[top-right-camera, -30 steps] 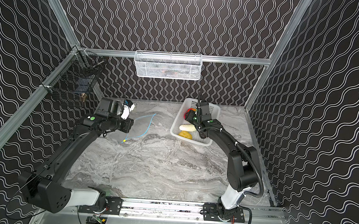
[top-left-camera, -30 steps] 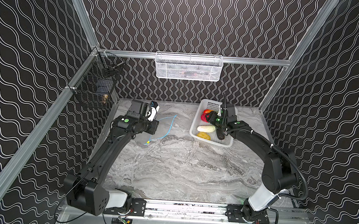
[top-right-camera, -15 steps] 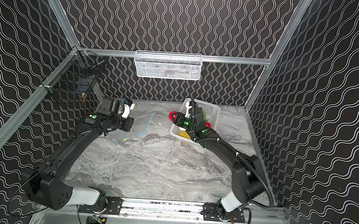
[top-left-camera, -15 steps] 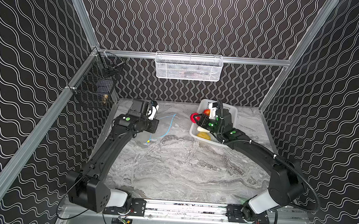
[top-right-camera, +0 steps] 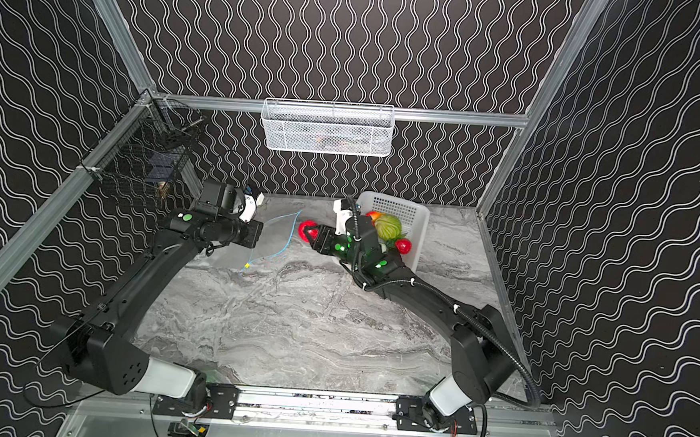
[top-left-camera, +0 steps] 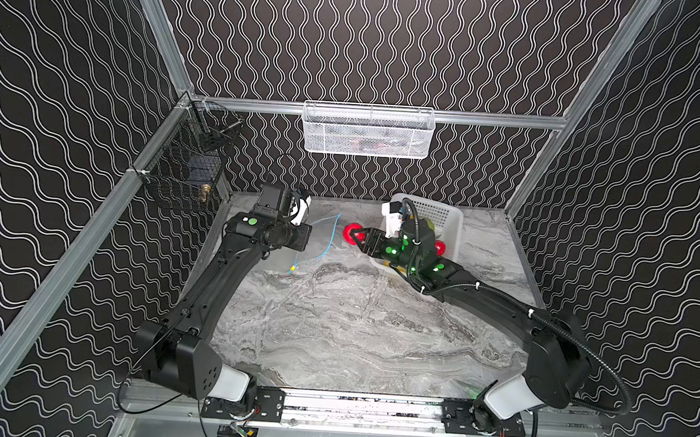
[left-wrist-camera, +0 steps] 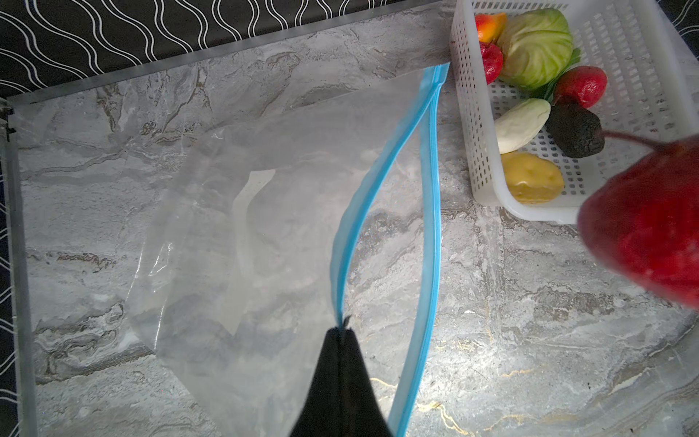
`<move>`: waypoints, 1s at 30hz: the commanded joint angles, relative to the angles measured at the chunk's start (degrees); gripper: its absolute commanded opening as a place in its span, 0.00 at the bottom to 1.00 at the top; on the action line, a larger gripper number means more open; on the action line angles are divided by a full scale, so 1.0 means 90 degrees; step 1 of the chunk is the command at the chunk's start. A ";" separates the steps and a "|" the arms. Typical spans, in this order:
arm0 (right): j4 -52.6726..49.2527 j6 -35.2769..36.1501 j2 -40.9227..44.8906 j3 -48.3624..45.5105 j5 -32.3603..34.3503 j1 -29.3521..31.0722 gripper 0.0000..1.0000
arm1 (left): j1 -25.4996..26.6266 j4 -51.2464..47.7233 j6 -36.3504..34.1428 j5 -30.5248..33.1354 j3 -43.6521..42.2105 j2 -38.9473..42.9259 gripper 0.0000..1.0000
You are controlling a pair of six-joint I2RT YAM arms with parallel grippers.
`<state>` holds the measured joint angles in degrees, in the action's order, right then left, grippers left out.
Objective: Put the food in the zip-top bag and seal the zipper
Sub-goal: 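Carry the red apple with the right gripper toward the open bag mouth, then lower the red apple into the bag mouth beside the left gripper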
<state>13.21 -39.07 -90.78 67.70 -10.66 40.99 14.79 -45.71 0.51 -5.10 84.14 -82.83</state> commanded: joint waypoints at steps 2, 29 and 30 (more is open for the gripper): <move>0.0431 -0.0066 -0.0155 0.0101 -0.0110 0.0154 0.26 | -0.0010 -0.0168 0.0025 -0.0034 0.0176 -0.0031 0.00; -0.0778 0.0138 -0.1881 0.2019 -0.0020 0.0786 0.30 | -0.0010 -0.0417 0.0029 -0.0196 0.0393 0.0170 0.00; -0.0958 0.0177 -0.1908 0.2129 0.0083 0.0796 0.31 | -0.0012 -0.0372 0.0029 -0.0183 0.0403 0.0191 0.00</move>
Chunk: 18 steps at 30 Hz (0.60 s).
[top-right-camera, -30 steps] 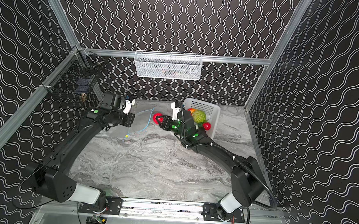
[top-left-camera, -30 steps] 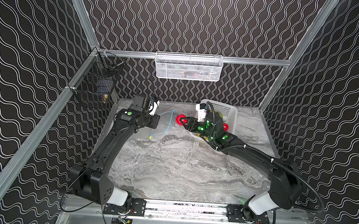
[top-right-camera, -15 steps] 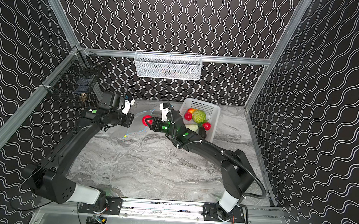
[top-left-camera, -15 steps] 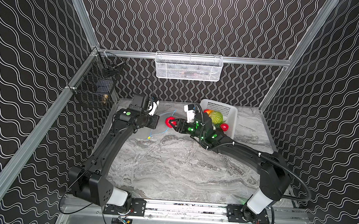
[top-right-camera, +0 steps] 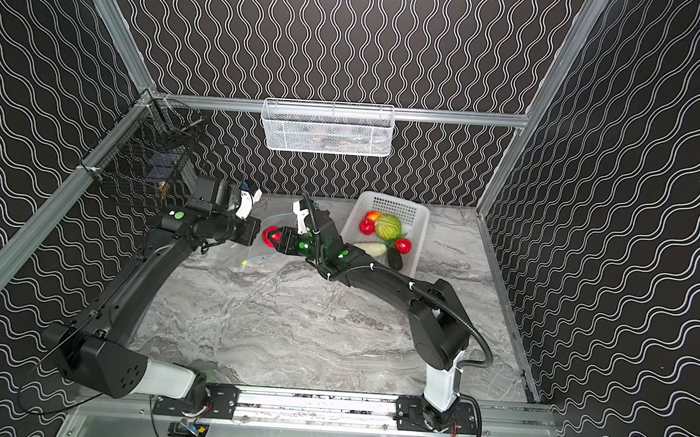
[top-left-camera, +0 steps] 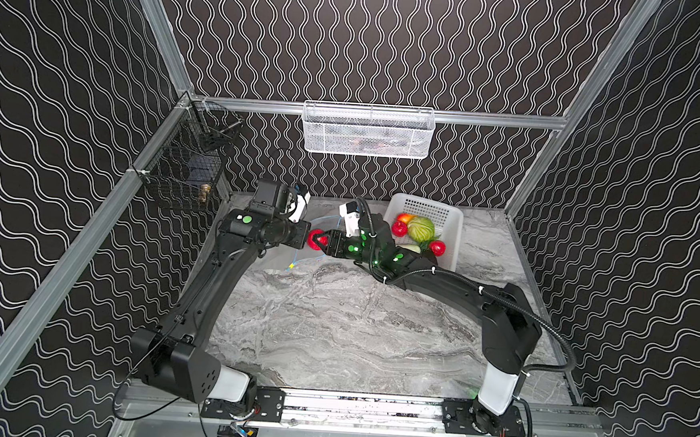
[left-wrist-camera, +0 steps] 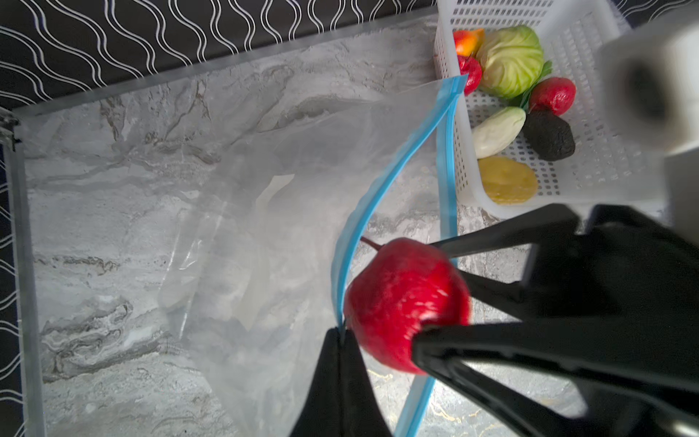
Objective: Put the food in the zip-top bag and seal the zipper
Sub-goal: 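Lower the red apple into the bag mouth beside the left gripper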
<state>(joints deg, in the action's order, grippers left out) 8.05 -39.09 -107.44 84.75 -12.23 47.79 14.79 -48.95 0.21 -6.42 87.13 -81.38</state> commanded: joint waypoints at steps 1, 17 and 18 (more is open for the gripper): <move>-0.0559 0.0203 -0.0065 0.0305 0.0392 0.0042 0.33 | -0.0011 -0.0036 0.0027 -0.0030 0.0128 0.0010 0.00; -0.0518 0.0418 -0.0362 0.0297 0.0493 0.0131 0.40 | -0.0012 -0.0083 0.0074 0.0300 0.0282 -0.0015 0.00; -0.0556 0.0420 -0.0407 0.0323 0.0517 0.0135 0.40 | -0.0012 -0.0098 0.0063 0.0326 0.0333 -0.0022 0.00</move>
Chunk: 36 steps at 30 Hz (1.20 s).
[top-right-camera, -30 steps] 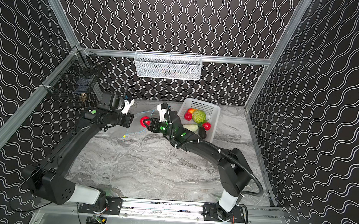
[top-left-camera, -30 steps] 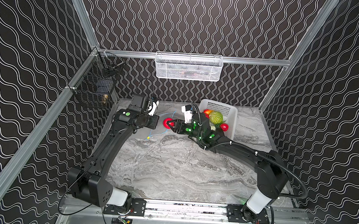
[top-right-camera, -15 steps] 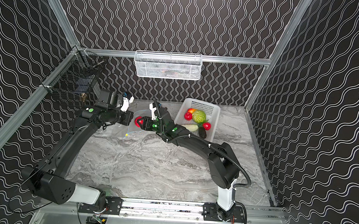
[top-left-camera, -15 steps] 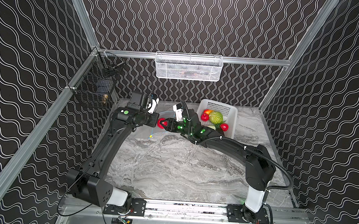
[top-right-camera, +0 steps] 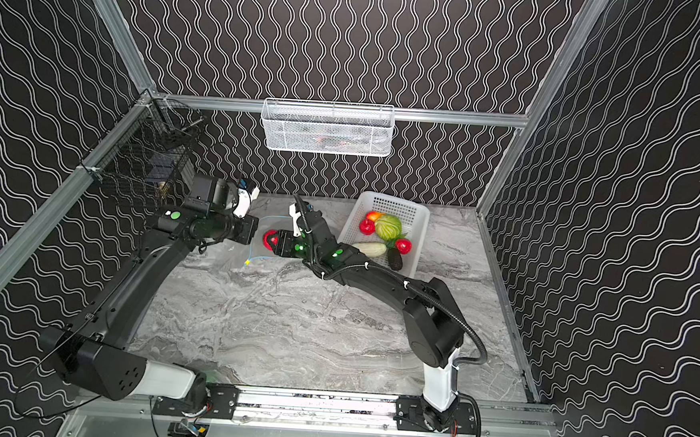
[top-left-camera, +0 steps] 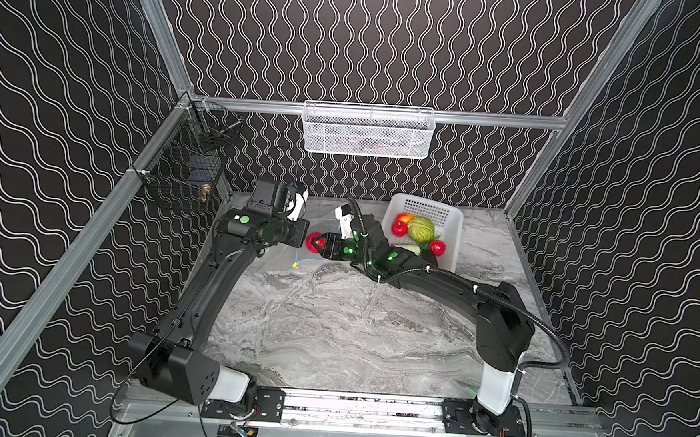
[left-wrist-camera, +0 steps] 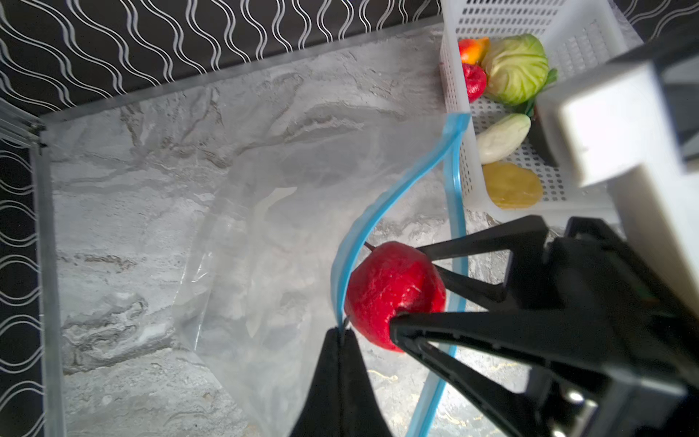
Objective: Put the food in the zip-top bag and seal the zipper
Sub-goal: 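Lower the red apple into the bag mouth beside the left gripper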
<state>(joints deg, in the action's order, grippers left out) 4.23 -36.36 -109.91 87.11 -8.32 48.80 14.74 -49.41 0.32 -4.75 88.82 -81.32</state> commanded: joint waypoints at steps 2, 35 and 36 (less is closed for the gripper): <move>-0.0241 0.0104 -0.0231 0.0139 0.0086 0.0018 0.40 | 0.0000 -0.0056 0.0030 0.0141 0.0181 -0.0018 0.00; -0.0528 0.0108 -0.0105 0.0526 0.0021 0.0037 0.82 | -0.0010 0.0195 0.0090 -0.0107 -0.0048 0.0168 0.00; -0.0430 0.0060 -0.0021 0.0490 -0.0025 0.0037 0.84 | -0.0007 0.0197 0.0070 -0.0099 -0.0041 0.0173 0.00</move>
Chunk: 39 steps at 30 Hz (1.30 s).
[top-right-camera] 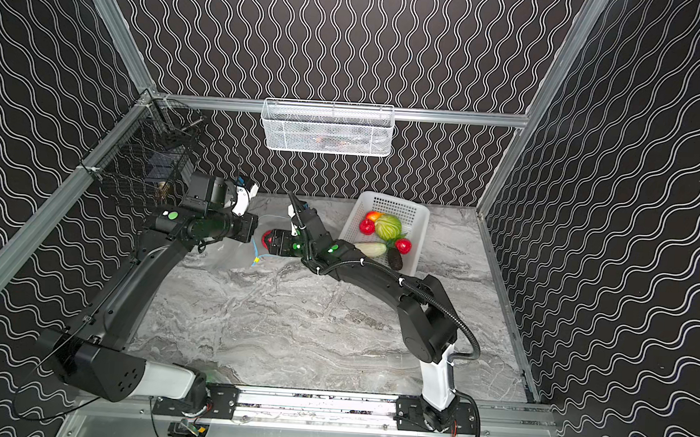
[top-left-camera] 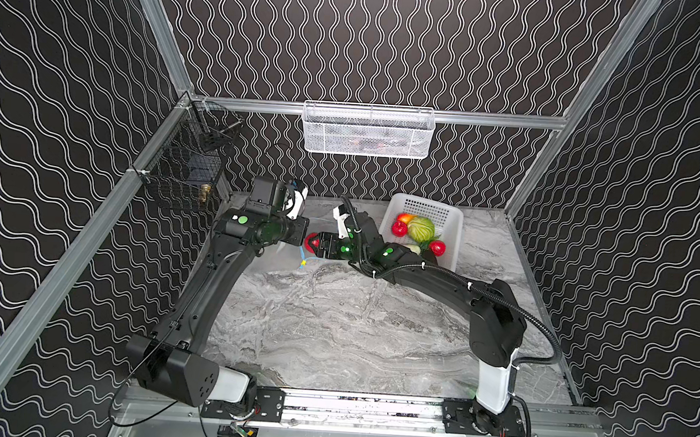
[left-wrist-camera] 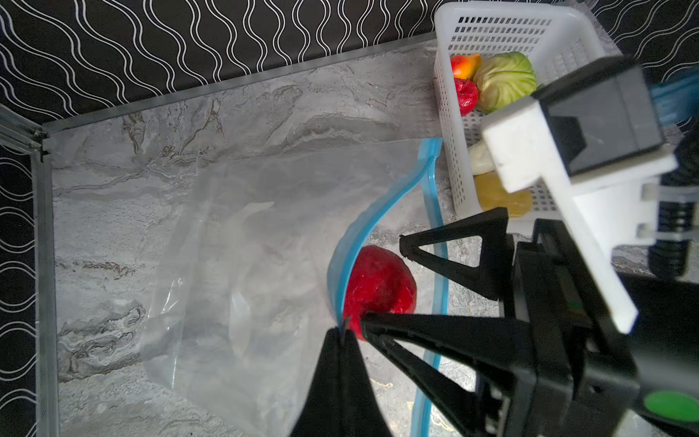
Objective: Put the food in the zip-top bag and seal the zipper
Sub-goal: 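Lower the red apple into the bag mouth beside the left gripper, then open the right gripper to drop the red apple into the bag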
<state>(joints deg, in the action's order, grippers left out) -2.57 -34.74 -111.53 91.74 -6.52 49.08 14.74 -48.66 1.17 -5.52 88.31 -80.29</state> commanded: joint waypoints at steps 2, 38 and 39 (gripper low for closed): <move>0.0524 -0.0176 0.0275 -0.0151 -0.0252 0.0006 0.87 | 0.0001 0.0034 -0.0057 0.0051 0.0093 0.0013 0.00; -0.0198 0.0231 0.1794 -0.0687 -0.0145 -0.0781 0.99 | -0.0020 -0.0044 0.0180 0.0121 -0.0020 -0.0063 0.00; -0.0312 0.0278 0.1829 -0.0700 -0.0117 -0.0844 0.99 | -0.0024 -0.0021 0.0172 0.0183 -0.0027 -0.0075 0.00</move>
<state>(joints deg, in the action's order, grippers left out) -3.03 -32.56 -96.12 85.56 -6.92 42.24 14.63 -49.17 1.78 -4.97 88.23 -80.68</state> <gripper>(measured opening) 0.993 0.048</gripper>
